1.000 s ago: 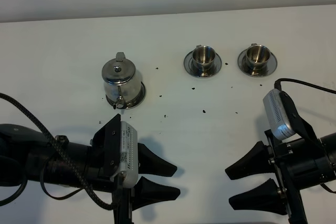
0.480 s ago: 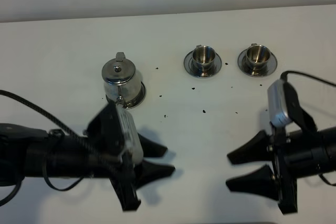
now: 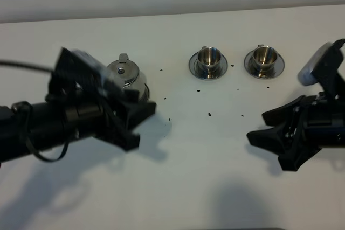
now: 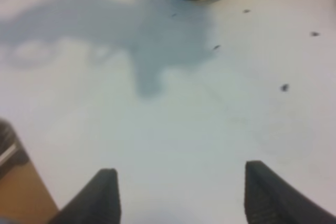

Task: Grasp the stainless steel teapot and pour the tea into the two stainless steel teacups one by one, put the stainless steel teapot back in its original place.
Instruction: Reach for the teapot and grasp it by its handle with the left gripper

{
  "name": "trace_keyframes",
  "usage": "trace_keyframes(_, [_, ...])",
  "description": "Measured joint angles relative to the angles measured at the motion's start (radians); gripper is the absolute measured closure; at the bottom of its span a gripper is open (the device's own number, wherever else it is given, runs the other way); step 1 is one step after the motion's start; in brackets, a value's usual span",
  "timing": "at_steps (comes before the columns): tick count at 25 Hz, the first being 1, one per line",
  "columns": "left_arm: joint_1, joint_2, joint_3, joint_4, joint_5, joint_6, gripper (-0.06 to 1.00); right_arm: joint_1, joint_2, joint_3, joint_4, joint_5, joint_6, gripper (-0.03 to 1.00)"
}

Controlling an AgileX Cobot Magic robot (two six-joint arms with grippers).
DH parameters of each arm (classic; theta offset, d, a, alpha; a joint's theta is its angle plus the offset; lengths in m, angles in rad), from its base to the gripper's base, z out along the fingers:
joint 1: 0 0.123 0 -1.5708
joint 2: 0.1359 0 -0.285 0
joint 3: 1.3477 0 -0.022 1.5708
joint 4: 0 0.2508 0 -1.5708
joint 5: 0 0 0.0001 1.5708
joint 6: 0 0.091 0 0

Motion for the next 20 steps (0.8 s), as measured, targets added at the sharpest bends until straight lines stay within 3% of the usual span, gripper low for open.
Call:
trace_keyframes(3, [0.0, 0.0, -0.035, 0.048, -0.06, -0.12, 0.51, 0.0, -0.058, -0.039, -0.131, -0.014, 0.208, 0.47])
trace_keyframes(6, [0.0, 0.0, -0.066, 0.132, -0.076, -0.245, 0.51, 0.0, -0.114, -0.086, -0.348, -0.002, 0.494, 0.47])
trace_keyframes(11, [0.0, 0.001, -0.133, 0.379, -0.071, -0.548, 0.51, 0.0, -0.204, -0.143, -0.757, 0.107, 0.955, 0.48])
trace_keyframes(14, [0.0, 0.01, -0.207, 0.594, 0.053, -0.747, 0.51, 0.0, -0.269, -0.158, -0.88, 0.212, 1.087, 0.5])
trace_keyframes(18, [0.0, 0.053, -0.359, 0.913, 0.32, -1.0, 0.51, 0.0, -0.381, -0.159, -0.912, 0.347, 1.134, 0.52])
trace_keyframes(20, [0.0, 0.077, -0.42, 1.065, 0.401, -1.112, 0.51, 0.0, -0.442, -0.159, -0.926, 0.418, 1.143, 0.52])
